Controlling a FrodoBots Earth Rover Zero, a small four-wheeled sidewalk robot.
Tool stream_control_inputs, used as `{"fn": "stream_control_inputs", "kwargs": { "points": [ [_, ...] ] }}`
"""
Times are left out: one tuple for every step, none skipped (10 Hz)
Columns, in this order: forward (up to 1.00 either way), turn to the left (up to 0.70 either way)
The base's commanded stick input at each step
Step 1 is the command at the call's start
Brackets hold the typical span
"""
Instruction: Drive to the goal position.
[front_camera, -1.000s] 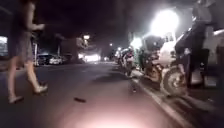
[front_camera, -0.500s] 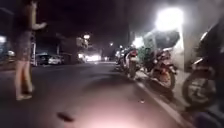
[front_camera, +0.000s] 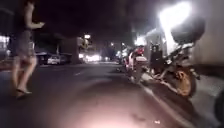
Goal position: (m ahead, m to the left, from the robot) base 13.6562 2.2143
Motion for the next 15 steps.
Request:
{"fn": "stream_control_inputs", "kwargs": {
  "points": [
    [1.00, 0.00],
    [1.00, 0.05],
    [1.00, 0.31],
    [1.00, 0.40],
    [1.00, 0.29],
    [1.00, 0.00],
    [1.00, 0.00],
    [1.00, 0.00],
    [1.00, 0.00],
    [1.00, 0.00],
    [1.00, 0.00],
    [1.00, 0.00],
    [1.00, 0.00],
    [1.00, 0.00],
    [1.00, 0.00]
  ]
}}
